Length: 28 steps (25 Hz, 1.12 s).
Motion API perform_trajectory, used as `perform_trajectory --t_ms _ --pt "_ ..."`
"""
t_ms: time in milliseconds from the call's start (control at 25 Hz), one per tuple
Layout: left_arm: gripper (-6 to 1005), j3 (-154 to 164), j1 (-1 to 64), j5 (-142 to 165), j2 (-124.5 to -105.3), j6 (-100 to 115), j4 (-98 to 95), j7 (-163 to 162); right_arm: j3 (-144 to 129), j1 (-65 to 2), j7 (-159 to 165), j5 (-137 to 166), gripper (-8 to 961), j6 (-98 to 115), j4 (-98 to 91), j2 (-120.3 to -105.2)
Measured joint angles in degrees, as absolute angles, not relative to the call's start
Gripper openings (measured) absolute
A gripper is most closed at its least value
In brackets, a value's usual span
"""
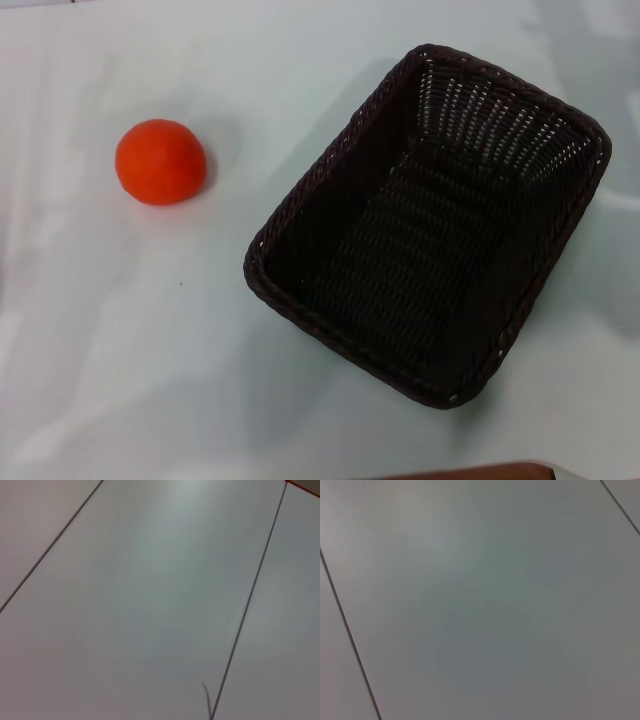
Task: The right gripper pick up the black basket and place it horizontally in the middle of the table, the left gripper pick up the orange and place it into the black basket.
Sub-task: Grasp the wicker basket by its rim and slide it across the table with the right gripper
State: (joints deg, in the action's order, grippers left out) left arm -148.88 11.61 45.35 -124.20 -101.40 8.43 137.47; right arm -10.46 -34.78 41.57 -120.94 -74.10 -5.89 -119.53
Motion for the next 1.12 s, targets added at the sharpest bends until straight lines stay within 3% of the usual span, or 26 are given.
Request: perform_trajectory --t_ms 480,720,1000,1120 --pt "796 -148.89 11.60 45.35 -124.18 -101.32 8.44 137.65 -14.23 -34.80 45.67 -117.64 794 -73.73 -7.56 -119.23" --pt "796 -148.89 11.94 45.35 -124.17 -101.23 8.44 137.78 -29.10 -34.51 74.82 -103.06 794 -69.10 -24.31 -118.25" --pt "796 -149.13 12.62 45.35 -124.10 -100.94 8.50 137.90 -40.31 -35.53 110.41 -74.09 795 -74.56 -47.47 -113.44" --pt "796 -149.65 12.74 45.35 -124.10 -100.87 8.54 137.95 -40.81 -37.69 120.18 -61.35 795 -80.39 -54.87 -112.24"
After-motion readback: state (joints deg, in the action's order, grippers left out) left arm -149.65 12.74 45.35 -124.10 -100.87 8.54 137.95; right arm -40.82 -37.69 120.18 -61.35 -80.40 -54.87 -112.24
